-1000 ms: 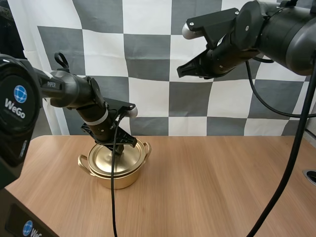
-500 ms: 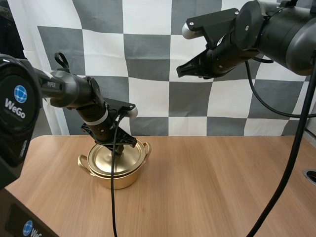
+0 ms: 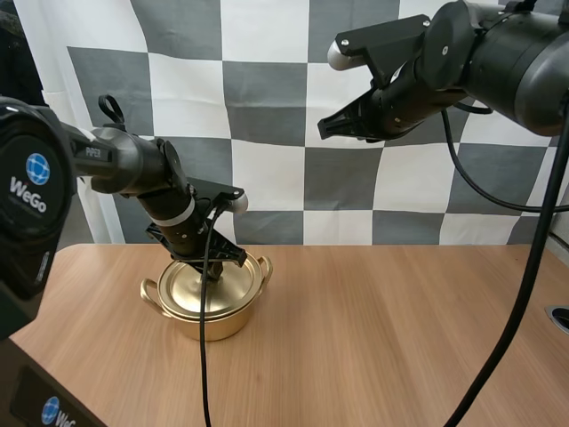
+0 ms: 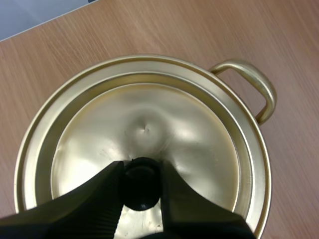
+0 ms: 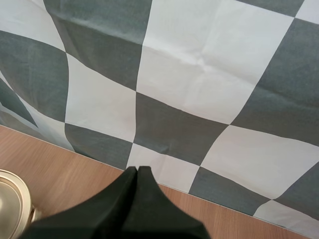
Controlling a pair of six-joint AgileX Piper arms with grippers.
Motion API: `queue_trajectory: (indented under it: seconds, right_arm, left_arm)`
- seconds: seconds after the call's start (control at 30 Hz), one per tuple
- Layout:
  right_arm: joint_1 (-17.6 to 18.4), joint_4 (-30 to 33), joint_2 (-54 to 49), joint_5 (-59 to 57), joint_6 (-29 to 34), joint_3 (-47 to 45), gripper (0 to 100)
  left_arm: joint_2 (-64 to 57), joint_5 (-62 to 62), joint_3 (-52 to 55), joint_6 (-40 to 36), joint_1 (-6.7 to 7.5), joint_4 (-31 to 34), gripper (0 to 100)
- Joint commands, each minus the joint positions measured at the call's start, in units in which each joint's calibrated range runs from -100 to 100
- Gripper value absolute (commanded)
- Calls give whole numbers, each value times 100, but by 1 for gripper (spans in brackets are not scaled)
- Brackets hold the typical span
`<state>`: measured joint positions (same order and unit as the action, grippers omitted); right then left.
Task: Open the pot, put the car inside, and close it
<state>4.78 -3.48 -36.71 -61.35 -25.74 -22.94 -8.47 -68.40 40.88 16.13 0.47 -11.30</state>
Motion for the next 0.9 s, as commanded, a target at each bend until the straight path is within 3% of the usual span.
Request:
queue_trajectory:
  seconds: [0.0, 0.7, 0.8, 0.87]
  right_arm:
    - [-5, -2, -1, -8, 1, -5, 0]
    - [-5, -2, -1, -8, 1, -5, 0]
    - [-5, -2, -1, -8, 1, -5, 0]
    - [-5, -2, -1, -8, 1, -5, 0]
  left_arm:
    - [25, -54, 5, 4, -3, 3, 0]
    - [133, -181, 5, 4, -3, -22, 1]
    - [133, -181, 5, 4, -3, -22, 13]
    - [133, -181, 5, 4, -3, -22, 28]
